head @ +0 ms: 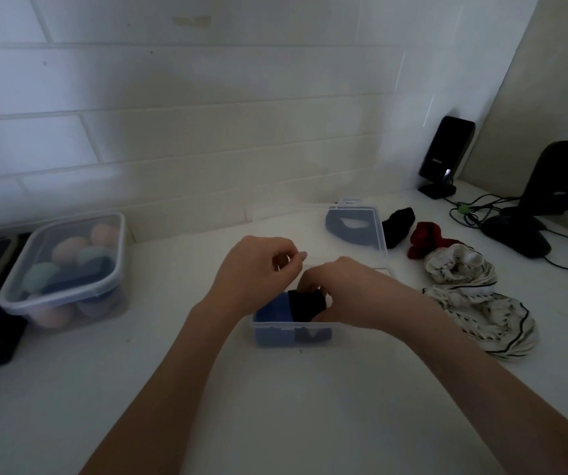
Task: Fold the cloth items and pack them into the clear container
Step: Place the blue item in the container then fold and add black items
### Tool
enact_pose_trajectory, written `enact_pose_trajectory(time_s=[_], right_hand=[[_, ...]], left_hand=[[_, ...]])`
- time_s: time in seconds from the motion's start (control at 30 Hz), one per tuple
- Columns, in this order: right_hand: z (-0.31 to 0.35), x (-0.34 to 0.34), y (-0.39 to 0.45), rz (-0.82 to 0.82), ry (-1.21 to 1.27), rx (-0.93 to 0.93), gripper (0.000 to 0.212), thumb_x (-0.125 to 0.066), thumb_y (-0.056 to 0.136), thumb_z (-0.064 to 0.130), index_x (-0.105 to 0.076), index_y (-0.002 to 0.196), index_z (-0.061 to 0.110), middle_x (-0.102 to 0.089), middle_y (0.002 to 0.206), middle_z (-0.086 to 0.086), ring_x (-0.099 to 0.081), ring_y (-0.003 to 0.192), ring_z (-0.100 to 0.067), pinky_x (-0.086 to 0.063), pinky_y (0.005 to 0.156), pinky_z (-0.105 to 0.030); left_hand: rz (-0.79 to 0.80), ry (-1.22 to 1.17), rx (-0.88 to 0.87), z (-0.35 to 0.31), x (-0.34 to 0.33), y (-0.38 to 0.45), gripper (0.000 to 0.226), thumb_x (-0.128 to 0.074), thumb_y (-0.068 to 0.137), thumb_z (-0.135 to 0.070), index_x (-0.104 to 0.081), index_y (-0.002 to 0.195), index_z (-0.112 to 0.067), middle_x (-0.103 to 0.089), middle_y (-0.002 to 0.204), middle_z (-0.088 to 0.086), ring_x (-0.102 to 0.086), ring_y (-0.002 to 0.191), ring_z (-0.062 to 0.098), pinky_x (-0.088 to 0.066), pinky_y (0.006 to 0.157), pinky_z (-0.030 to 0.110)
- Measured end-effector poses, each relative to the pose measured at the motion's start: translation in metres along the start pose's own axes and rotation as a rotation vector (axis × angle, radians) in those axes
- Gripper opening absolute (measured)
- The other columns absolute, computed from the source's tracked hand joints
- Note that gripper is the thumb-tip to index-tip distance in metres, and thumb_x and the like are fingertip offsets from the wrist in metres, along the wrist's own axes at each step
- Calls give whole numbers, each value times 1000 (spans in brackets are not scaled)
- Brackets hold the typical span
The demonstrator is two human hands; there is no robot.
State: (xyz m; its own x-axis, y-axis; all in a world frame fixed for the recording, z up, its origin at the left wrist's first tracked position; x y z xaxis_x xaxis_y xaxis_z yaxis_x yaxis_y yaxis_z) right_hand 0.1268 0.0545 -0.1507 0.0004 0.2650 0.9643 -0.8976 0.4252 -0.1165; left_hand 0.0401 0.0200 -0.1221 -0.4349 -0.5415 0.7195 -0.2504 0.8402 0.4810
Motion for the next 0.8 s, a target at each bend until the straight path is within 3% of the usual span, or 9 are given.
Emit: enact_pose_trajectory(time_s=[0.17, 0.27, 0.37, 0.43, 0.47, 0.53, 0.63, 0.7, 0.8], right_hand=[[-6, 1, 1, 25, -33, 23, 37, -63, 83, 38, -57, 118, 31, -63, 117, 7, -55, 83, -8, -43, 69, -26], [-18, 28, -5, -9, 246, 31, 26, -66, 84, 35, -67, 108, 27, -67, 106, 13, -57, 64, 4, -42, 58, -9], [-79, 100, -24, -556, 459, -129, 19, -60, 89, 25, -67, 81, 10, -68, 77, -7, -59, 60, -8, -44, 53, -18], [-129, 122, -45, -880, 448, -309, 24, -53, 92, 27, -62, 85, 5, -66, 81, -15, -55, 65, -18, -41, 58, -25], [-147, 120, -47, -935, 407, -387, 23, -50, 92, 27, -60, 92, 6, -66, 89, -14, -53, 68, -19, -40, 61, -26], [-168, 99, -29, -829, 314, -440, 23, -52, 91, 20, -55, 113, 12, -64, 111, -10, -55, 82, -20, -40, 71, -28], [-175, 49, 11, -464, 226, -374, 55, -58, 87, 18, -38, 138, 26, -53, 134, -8, -55, 112, -28, -46, 91, -37], [-175, 29, 23, -355, 194, -369, 54, -58, 87, 26, -37, 137, 29, -57, 129, -7, -56, 111, -29, -48, 89, -43], [-174, 24, 24, -445, 199, -361, 27, -57, 87, 25, -55, 113, 23, -65, 103, -2, -59, 90, -21, -50, 72, -35]], left_hand=[[-7, -1, 4, 1, 1, 0, 25, -56, 88, -32, -63, 68, -17, -61, 59, -6, -53, 53, 9, -45, 55, 27], [-11, 11, -5, -1, 4, 0, 32, -50, 85, -39, -67, 71, -16, -60, 59, -9, -53, 54, 9, -47, 57, 28], [-22, 38, -21, -3, 6, -1, 33, -49, 84, -44, -66, 72, -18, -58, 60, -13, -51, 54, 5, -46, 58, 26], [-26, 47, -28, -6, 7, -2, 34, -48, 83, -46, -67, 74, -18, -59, 61, -12, -52, 55, 4, -47, 59, 26], [-22, 54, -34, -7, 7, -2, 34, -48, 83, -46, -67, 75, -19, -58, 61, -12, -51, 54, 4, -47, 58, 25], [-9, 71, -47, -10, 6, -2, 34, -48, 83, -47, -67, 75, -20, -55, 60, -15, -49, 53, 1, -43, 57, 21], [6, 58, -53, -12, 4, -3, 33, -48, 83, -47, -66, 75, -21, -54, 59, -16, -49, 53, 1, -44, 57, 21], [1, 52, -51, -12, 4, -3, 32, -49, 83, -47, -66, 74, -21, -54, 58, -16, -49, 53, 2, -43, 57, 21], [-1, 46, -48, -12, 5, -3, 32, -49, 82, -46, -67, 75, -21, -54, 59, -16, -50, 53, 3, -41, 57, 20]])
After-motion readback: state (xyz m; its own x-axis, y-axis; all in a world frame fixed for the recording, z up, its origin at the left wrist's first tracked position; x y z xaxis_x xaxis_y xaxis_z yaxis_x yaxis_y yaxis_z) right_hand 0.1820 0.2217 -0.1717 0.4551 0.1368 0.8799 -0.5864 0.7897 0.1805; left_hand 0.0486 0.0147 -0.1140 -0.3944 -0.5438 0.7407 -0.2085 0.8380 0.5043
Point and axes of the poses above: each hand's wrist, its own y-axis towards the middle knuckle, its own x-axis out of the back of the hand, z = x × y, the point moved 9 cm from there along y, towards the middle knuckle
